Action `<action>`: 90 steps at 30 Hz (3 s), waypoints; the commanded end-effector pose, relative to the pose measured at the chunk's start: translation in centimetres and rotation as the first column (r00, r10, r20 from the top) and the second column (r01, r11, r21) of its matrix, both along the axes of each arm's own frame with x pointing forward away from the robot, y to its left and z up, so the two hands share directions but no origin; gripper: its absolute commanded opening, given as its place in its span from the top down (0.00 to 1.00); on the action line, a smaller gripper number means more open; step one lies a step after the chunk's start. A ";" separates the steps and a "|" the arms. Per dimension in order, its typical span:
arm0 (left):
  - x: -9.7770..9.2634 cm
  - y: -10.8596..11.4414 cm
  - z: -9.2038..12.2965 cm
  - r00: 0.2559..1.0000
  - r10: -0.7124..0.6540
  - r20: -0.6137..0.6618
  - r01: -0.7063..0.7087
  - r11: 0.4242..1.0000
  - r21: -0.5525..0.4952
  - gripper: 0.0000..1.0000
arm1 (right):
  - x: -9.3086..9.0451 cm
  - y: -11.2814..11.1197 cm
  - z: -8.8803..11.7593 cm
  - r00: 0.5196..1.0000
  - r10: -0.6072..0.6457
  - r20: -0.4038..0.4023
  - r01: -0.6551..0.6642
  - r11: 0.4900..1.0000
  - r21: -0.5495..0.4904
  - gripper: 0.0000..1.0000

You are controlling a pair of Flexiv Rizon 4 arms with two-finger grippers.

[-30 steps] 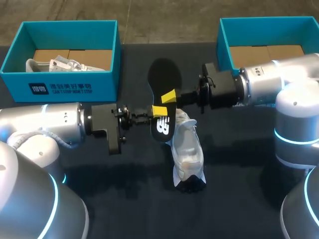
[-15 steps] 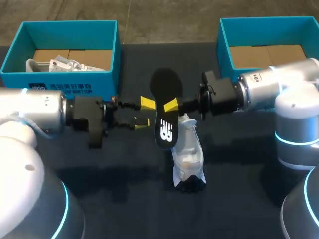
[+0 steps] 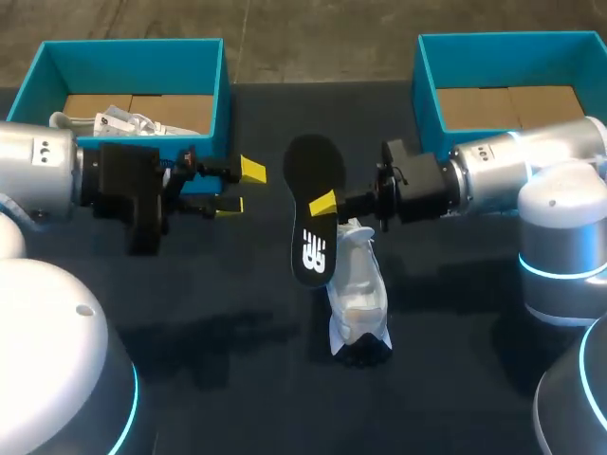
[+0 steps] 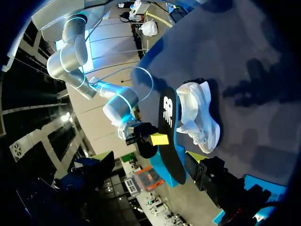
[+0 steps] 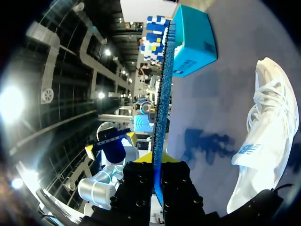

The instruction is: Take the shoe out of the shoebox, open the shoe tongue, remove and reinsert the insole, then place the shoe into the shoebox

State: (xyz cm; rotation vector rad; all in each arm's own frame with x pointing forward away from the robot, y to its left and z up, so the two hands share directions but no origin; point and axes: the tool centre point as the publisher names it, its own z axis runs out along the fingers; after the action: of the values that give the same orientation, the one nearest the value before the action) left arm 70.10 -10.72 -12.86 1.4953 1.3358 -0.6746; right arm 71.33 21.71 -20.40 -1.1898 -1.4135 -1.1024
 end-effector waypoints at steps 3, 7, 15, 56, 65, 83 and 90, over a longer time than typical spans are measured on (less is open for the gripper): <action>-0.7 0.5 0.3 1.000 0.010 0.000 -0.010 1.000 0.016 0.00 | 0.0 0.2 -0.1 1.000 -0.001 0.000 0.001 1.000 0.000 1.00; -0.7 0.5 0.3 1.000 0.010 0.000 -0.010 1.000 0.016 0.00 | 0.0 0.2 -0.1 1.000 -0.001 0.000 0.001 1.000 0.000 1.00; 3.6 1.1 -0.7 0.996 0.053 -0.076 -0.034 0.971 0.237 0.00 | 0.0 0.2 -0.1 1.000 -0.001 0.000 0.001 1.000 0.000 1.00; 12.5 -4.7 -0.1 0.935 0.157 -0.318 0.184 0.553 0.813 0.00 | 0.0 0.2 -0.1 1.000 -0.001 0.000 0.001 1.000 0.000 1.00; 12.4 -6.8 -0.2 0.944 0.140 -0.299 0.180 0.541 0.821 0.00 | 0.0 0.2 -0.1 1.000 -0.001 0.000 0.001 1.000 0.000 1.00; 11.6 -6.9 -0.6 0.953 0.106 -0.285 0.153 0.642 0.751 0.00 | 0.0 0.2 -0.1 1.000 -0.001 0.000 0.001 1.000 0.000 1.00; 10.8 -4.8 -0.7 0.953 0.081 -0.291 0.115 0.793 0.598 0.00 | 0.0 0.2 -0.1 1.000 -0.001 0.000 0.001 1.000 0.000 1.00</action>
State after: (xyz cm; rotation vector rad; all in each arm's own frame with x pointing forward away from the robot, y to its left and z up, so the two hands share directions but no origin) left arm 82.16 -18.19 -12.82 2.1282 2.0306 -0.3694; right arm 71.38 21.77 -20.45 -1.1874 -1.4129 -1.1036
